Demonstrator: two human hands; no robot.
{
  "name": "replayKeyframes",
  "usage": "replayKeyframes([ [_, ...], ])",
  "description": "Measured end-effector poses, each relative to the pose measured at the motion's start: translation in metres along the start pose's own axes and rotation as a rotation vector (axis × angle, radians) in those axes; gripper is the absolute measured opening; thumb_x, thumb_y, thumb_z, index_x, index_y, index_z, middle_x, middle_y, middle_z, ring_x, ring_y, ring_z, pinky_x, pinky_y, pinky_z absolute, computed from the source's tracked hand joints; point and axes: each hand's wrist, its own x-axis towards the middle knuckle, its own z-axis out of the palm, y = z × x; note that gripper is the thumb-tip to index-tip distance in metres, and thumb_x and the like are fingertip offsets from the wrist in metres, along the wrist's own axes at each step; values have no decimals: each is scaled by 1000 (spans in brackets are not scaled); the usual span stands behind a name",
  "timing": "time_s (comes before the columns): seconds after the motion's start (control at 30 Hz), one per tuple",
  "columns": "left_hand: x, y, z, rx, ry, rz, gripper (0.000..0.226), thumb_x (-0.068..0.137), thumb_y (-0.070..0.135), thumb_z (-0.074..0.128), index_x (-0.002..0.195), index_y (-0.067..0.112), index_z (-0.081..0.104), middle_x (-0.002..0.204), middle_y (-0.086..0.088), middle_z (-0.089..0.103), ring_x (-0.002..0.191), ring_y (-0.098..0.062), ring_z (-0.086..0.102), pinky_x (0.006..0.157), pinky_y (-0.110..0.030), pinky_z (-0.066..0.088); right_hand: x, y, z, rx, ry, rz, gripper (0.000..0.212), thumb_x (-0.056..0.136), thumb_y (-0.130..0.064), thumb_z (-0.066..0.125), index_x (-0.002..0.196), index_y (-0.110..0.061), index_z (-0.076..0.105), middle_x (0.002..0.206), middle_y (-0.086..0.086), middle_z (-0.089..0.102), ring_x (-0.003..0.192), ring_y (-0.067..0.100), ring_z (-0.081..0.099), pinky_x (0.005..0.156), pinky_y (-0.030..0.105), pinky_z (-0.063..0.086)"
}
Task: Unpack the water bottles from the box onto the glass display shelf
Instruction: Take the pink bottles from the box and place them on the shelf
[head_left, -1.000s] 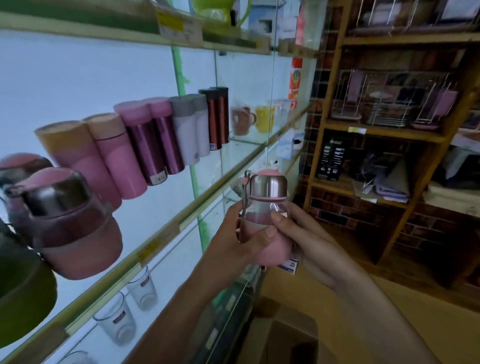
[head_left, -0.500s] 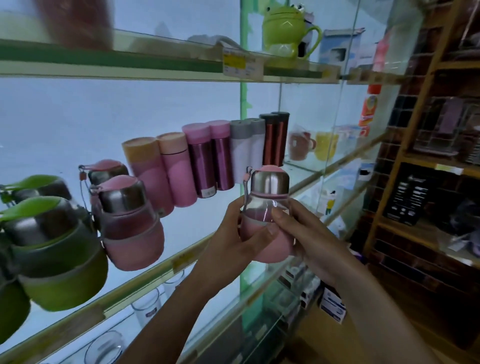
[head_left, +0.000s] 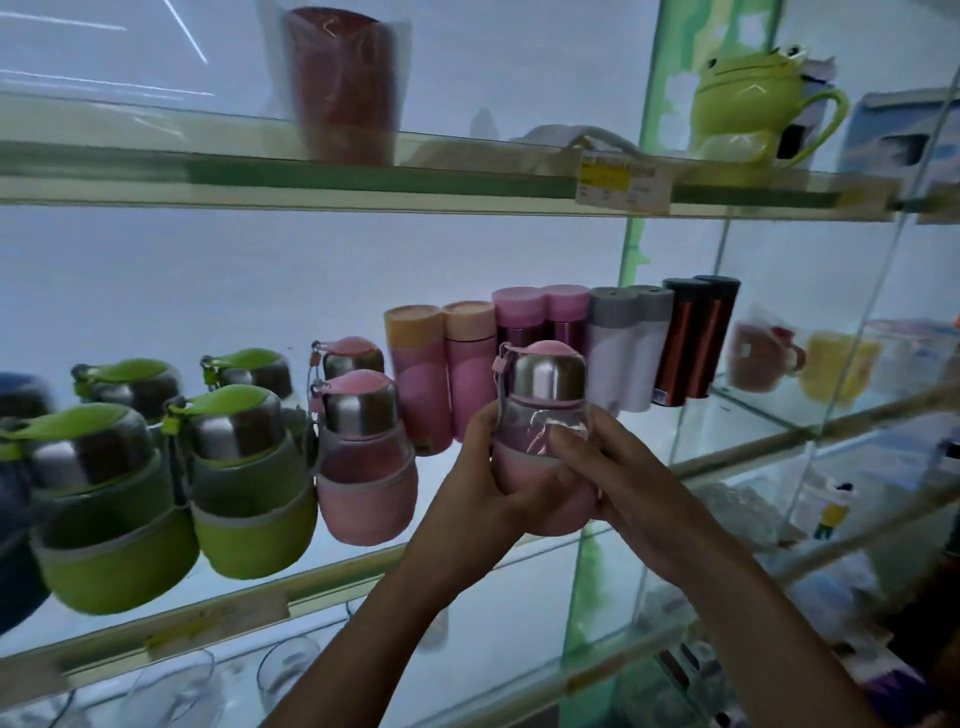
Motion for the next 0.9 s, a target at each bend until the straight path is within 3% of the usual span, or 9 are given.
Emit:
replayKeyframes([
  [0.1, 0, 0, -6, 22, 73, 3, 62, 85, 15, 80, 136, 29, 49, 111, 19, 71, 98, 4, 68, 73, -16, 55, 14, 3, 5, 17, -56, -17, 46, 86, -40, 66, 131, -29, 64, 122, -1, 75, 115, 19, 71, 93, 43, 59],
  [0.33, 6, -2, -16, 59, 188, 20, 63, 84, 11, 80, 138, 23, 49, 115, 18, 69, 105, 2, 67, 79, -16, 54, 36, 5, 14, -8, -170, -55, 43, 92, -37, 63, 134, -29, 61, 125, -3, 74, 117, 17, 70, 86, 35, 59],
  [0.47, 10, -7, -22, 81, 224, 8, 65, 84, 10, 80, 138, 25, 48, 118, 13, 69, 107, 1, 66, 81, -18, 55, 46, 9, 19, -17, -196, -44, 35, 101, -29, 59, 136, -30, 60, 127, -4, 73, 119, 17, 69, 99, 46, 58],
  [0.63, 13, -11, -22, 131, 246, 23, 66, 85, 8, 79, 140, 25, 46, 119, 18, 67, 108, 4, 65, 82, -15, 54, 57, 14, 21, -13, -219, -64, 41, 91, -38, 66, 131, -31, 63, 124, -6, 74, 121, 14, 68, 103, 44, 54],
  [0.77, 12, -19, -20, 207, 274, 42, 68, 86, 17, 78, 141, 32, 40, 122, 26, 60, 111, 15, 57, 83, -5, 47, 65, 25, 22, -36, -222, -83, 40, 92, -39, 72, 130, -32, 64, 124, -5, 74, 121, 14, 67, 107, 46, 51],
  [0.9, 13, -28, -19, 266, 287, 42, 69, 85, 26, 77, 142, 35, 39, 133, 21, 56, 119, 10, 55, 91, -8, 46, 70, 37, 20, -31, -247, -86, 42, 92, -34, 71, 133, -30, 62, 126, -3, 73, 122, 16, 67, 109, 49, 50],
])
